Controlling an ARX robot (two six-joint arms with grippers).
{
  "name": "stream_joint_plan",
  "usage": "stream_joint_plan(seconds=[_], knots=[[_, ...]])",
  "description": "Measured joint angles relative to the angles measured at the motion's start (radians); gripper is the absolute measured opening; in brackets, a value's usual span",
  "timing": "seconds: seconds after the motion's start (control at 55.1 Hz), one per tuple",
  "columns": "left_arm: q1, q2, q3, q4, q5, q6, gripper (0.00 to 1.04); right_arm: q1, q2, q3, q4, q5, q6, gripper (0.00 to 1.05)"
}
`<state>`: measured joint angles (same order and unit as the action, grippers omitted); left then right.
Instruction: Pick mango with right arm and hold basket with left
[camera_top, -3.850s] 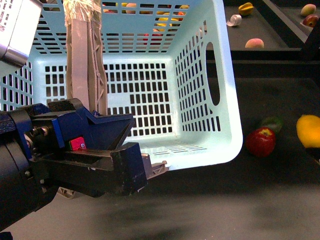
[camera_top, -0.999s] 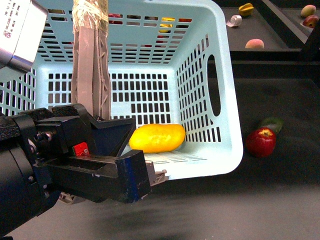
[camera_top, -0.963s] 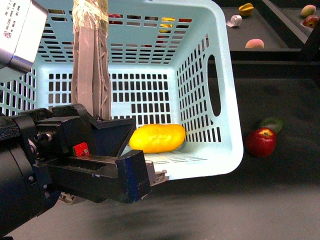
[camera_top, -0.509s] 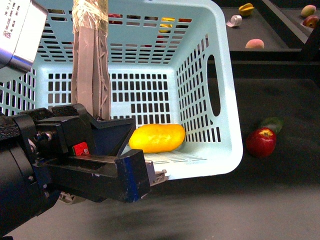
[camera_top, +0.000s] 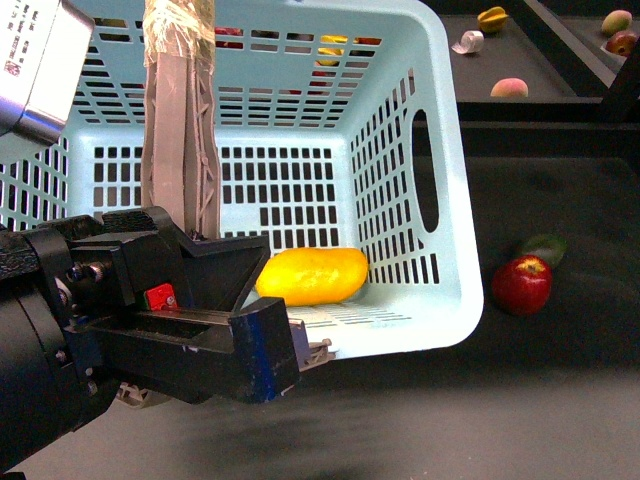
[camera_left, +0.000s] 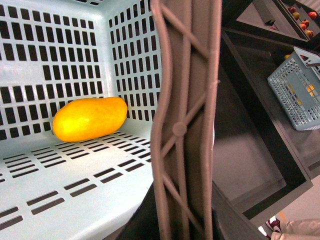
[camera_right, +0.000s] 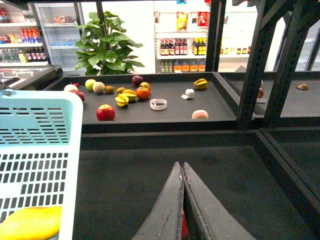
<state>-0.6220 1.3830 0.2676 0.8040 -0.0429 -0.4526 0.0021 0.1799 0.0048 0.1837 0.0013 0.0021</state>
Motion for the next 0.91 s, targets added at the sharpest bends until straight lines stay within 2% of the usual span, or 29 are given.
stream_joint_plan(seconds=[0.036,0.163,0.781,0.908], knots=[[0.000,0.000,0.000,0.000,0.000,0.000,0.06,0.000,-0.007,0.000,-0.008,0.000,0.000,0.02],[0.000,0.000,0.000,0.000,0.000,0.002,0.06,0.000,-0.148,0.001,-0.175,-0.003,-0.001,0.02],[0.000,0.000,0.000,0.000,0.000,0.000,0.06,0.000,-0.174,0.001,-0.182,-0.003,-0.002,0.02],[0.000,0.000,0.000,0.000,0.000,0.000,0.06,0.000,-0.174,0.001,-0.182,-0.003,-0.002,0.25]])
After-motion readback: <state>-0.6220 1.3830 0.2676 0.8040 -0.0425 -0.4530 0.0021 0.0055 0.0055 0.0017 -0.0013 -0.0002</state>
